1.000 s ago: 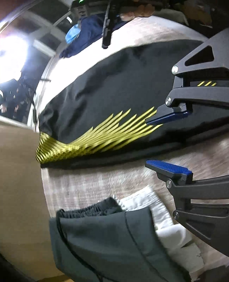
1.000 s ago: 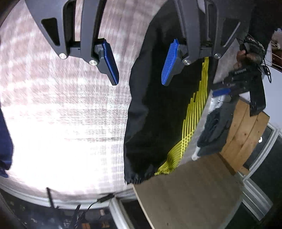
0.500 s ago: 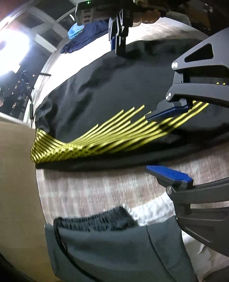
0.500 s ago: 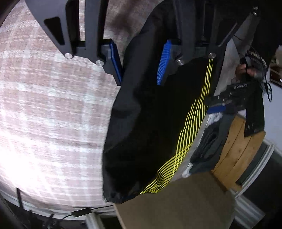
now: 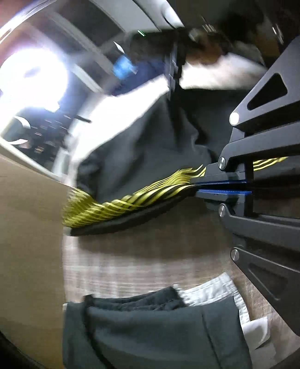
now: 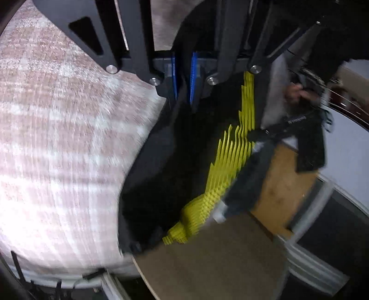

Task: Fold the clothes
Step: 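Grasp the folded pants with both grippers and lift them, then carry the folded pants with both grippers toward the dark clothes pile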

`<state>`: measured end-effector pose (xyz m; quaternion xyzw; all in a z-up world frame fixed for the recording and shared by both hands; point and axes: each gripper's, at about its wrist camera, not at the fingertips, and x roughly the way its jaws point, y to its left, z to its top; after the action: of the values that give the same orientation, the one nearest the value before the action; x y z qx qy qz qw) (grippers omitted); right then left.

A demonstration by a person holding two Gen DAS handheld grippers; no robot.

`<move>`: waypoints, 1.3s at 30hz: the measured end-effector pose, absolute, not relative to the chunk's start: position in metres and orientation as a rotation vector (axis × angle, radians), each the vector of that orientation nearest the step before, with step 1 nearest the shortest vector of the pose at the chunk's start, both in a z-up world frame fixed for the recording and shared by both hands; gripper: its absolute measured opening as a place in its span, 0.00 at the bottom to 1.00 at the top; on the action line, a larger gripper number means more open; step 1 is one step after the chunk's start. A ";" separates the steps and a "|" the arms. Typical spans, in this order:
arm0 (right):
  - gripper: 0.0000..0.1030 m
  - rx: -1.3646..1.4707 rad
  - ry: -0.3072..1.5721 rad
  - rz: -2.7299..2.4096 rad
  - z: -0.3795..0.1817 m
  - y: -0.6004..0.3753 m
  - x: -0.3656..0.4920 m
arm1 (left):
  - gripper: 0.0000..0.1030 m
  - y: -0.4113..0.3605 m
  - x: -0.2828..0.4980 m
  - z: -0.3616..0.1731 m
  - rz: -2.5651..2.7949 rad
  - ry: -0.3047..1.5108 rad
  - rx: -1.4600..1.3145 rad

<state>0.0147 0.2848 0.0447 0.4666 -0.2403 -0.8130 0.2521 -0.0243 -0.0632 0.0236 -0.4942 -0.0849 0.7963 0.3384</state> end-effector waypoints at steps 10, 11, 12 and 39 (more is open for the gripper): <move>0.08 0.843 -0.629 -2.341 0.185 0.304 0.034 | 0.02 -0.101 -0.008 0.159 2.216 -0.344 -0.869; 0.08 0.815 -0.587 -2.363 0.201 0.300 0.034 | 0.02 -0.104 -0.006 0.173 2.240 -0.326 -0.830; 0.08 0.789 -0.548 -2.382 0.216 0.295 0.034 | 0.02 -0.107 -0.003 0.186 2.264 -0.307 -0.791; 0.08 0.711 0.009 -2.084 0.191 0.013 0.018 | 0.02 -0.275 0.102 0.162 2.805 -0.378 -0.788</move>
<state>0.0184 0.0126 0.1914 0.2878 0.0036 -0.8440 0.4526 0.1017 -0.2749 0.1622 -0.2669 -0.1281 0.9498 0.1016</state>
